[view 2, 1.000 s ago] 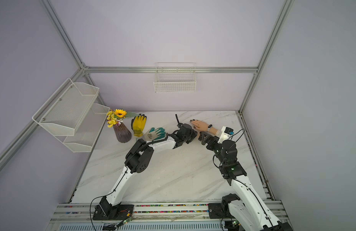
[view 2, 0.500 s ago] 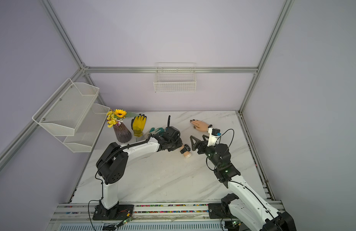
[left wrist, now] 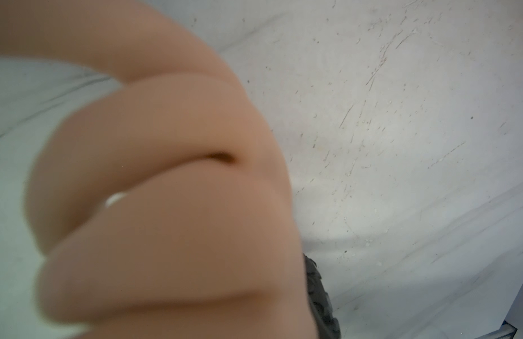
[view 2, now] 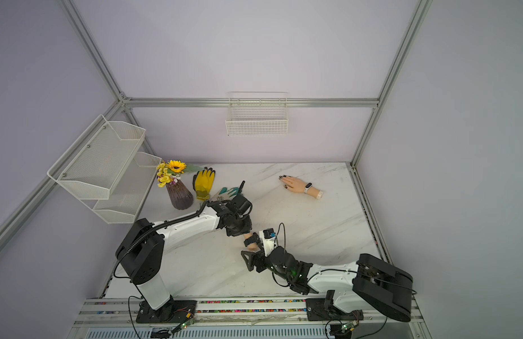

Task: Take off the watch
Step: Move the hand to the center of the board.

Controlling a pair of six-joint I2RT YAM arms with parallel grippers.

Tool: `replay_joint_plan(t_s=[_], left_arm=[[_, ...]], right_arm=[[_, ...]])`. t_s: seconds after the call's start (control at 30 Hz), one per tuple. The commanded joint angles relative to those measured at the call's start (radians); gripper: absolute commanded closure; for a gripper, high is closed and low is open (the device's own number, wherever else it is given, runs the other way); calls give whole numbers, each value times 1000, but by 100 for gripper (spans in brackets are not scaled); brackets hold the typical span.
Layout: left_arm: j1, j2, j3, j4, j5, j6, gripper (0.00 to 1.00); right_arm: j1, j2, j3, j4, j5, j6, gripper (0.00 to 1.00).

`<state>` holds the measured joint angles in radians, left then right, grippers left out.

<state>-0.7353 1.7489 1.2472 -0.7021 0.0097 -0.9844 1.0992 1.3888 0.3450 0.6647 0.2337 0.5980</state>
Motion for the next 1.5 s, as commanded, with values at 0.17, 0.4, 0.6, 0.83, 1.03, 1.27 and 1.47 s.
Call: replay_joint_plan(t_s=[0.17,0.4,0.6,0.83,1.03,1.27,1.47], left_arm=[[12,-37,-31,-34,-62,12,93],[25,-46,-41,-36,-70,16,92],[57,-52,-65,-39,-78,21,91],[68,-72,-80,-22,-57,43,91],[68,-83,-87,-20,-53,56,87],[70,-140,-101,-14,-92,96,32],[95,-318,-147,33,-139,179,0]], right_arm=[[38,319,199,-68,190,80,14],[39,360,188,-107,174,135,18],[39,382,199,-208,206,207,18],[39,361,204,-228,188,219,21],[39,400,272,-155,134,170,44],[39,385,257,-121,56,197,70],[7,277,176,-59,-118,263,73]])
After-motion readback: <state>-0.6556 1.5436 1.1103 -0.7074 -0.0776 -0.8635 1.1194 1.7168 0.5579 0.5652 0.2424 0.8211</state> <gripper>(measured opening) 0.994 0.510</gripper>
